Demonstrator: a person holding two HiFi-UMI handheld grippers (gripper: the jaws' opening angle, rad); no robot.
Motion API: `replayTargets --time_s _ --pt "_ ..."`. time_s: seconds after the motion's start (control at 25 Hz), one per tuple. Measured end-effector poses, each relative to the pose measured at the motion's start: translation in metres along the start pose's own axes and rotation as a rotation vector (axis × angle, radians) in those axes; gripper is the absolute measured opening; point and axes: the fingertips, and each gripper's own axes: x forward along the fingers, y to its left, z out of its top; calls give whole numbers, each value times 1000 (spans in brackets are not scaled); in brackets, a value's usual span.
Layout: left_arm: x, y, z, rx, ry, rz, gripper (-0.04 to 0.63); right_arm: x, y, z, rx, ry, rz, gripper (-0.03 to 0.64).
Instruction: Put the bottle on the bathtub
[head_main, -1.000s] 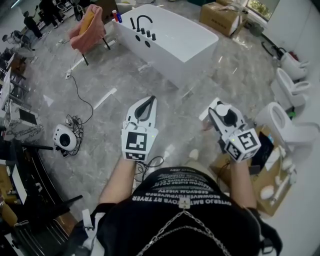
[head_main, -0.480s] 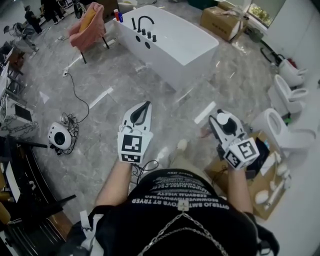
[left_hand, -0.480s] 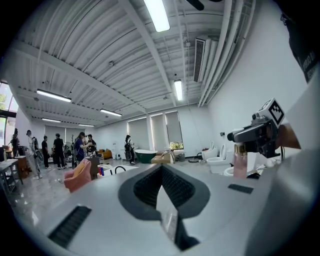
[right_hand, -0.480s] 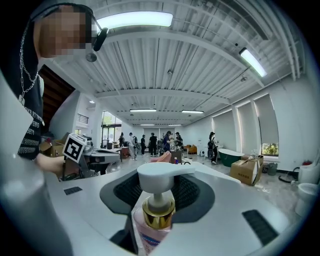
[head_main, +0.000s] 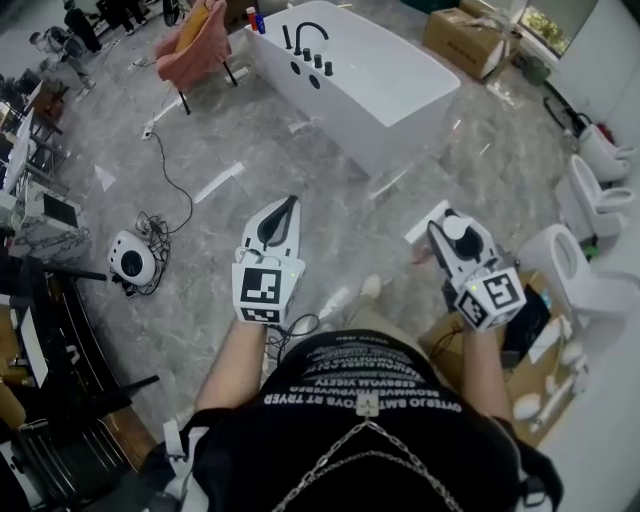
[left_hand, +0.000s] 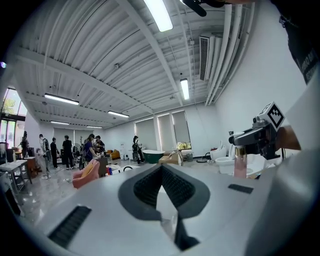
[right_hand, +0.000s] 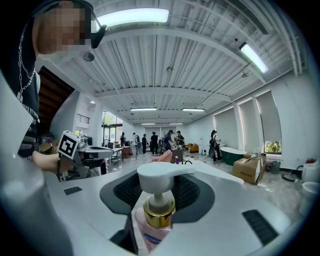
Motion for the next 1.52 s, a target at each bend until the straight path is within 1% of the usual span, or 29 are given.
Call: replayTargets --time_s 0.16,0.32,0.6,0.76,0.92,1.04,1.2,1.52 --pt "19 8 -2 -1 5 13 2 22 -12 -3 17 1 23 155" --pt "42 15 -1 6 14 4 2 43 -23 0 19 1 25 155" --pt "94 2 5 -1 7 -45 2 58 -48 0 -14 29 29 156" --pt "115 -4 -6 -11 33 -69 2 67 -66 -6 14 53 25 156" --pt "134 3 -17 -31 65 -64 2 81 -83 -4 32 54 27 156" --pt "150 9 -19 -32 78 -60 2 94 -97 -2 39 47 26 156" --pt "175 12 -11 -26 77 -59 2 110 -117 4 40 41 32 156" --pt "220 5 10 -9 72 -51 2 130 -162 11 39 39 57 156"
